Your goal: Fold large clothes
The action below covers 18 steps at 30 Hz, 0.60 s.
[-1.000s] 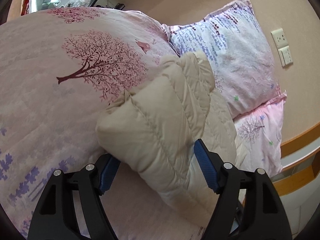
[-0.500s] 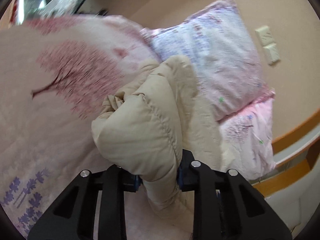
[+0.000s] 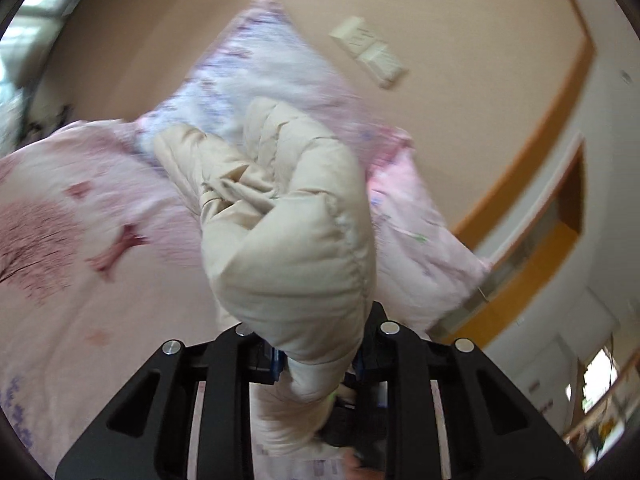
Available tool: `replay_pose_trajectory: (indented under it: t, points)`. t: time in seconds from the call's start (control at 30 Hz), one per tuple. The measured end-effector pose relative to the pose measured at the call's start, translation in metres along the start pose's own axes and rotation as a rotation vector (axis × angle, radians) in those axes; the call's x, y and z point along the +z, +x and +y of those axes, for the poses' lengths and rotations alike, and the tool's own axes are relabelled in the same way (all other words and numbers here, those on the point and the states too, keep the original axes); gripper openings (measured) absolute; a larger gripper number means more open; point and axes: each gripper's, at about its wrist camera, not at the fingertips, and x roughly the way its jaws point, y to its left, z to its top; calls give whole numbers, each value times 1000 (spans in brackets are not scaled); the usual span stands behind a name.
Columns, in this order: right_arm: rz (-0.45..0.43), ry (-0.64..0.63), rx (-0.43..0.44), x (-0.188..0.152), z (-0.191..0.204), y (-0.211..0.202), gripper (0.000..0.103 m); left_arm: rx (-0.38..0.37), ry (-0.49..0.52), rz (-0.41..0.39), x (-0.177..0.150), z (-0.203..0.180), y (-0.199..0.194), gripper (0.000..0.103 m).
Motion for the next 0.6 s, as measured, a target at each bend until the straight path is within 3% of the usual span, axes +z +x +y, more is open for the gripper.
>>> replay_pose_trajectory:
  t: [0.1,0.33,0.5,0.6]
  points:
    - [-9,0,31,0,-5,0,35,-27,40,13,-4,-18,9,24]
    - [-6,130,240,-10,-58,-27,45,-38,76,27,-10,-38,19,24]
    - [-10,240,218,-32,-108,-49,47,-40,97,36,-14,-45,22,24]
    - [54,306,208,-38,-131,-31,47,-62,118,51,-19,-53,26,24]
